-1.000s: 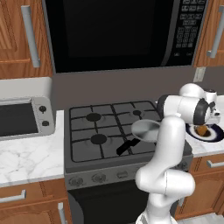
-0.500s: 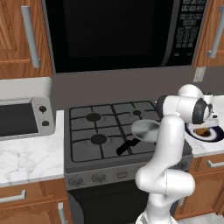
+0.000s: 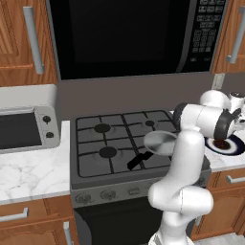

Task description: Pick the croissant and place it on the pan. Then turn on the stove to warm the croissant.

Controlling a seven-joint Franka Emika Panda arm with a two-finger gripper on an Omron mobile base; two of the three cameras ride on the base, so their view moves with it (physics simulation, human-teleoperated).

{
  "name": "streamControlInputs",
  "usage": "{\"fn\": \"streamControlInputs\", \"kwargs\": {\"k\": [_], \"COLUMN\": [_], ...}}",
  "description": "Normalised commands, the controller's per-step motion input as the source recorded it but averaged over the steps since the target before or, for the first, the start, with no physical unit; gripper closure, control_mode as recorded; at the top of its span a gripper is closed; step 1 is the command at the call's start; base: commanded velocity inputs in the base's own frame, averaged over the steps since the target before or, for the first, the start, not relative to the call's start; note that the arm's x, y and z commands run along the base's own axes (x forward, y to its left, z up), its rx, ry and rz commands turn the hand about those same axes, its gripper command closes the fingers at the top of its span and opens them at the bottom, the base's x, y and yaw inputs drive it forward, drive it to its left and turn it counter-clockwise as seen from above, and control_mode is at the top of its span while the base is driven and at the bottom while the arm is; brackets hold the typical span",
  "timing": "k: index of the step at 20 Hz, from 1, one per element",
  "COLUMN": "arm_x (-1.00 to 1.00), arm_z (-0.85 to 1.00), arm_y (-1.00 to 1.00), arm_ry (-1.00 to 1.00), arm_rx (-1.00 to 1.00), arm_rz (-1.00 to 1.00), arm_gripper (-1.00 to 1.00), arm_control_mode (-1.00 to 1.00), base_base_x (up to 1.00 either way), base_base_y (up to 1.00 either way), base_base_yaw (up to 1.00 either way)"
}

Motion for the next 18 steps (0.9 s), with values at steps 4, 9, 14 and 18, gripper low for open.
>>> {"fn": "streamControlInputs", "kwargs": {"k": [4, 9, 14, 18], "arm_x": [-0.51, -0.62, -0.50, -0.39], "arm_z": [0.83, 0.64, 0.57, 0.62], "arm_y": [0.11, 0.52, 0.66, 0.78], "arm_ry": [-0.36, -0.34, -0.30, -0.28], "arm_rx": [0.00, -0.01, -0.03, -0.06], "arm_rz": [0.00, 0.01, 0.00, 0.00], "arm_gripper": [1.00, 1.00, 1.00, 1.00], "arm_control_mode": [-1.00, -1.00, -1.00, -1.00], "base_base_x": [0.00, 0.00, 0.00, 0.00], "base_base_y": [0.00, 0.00, 0.00, 0.00], "base_base_yaw": [0.00, 0.00, 0.00, 0.00]}}
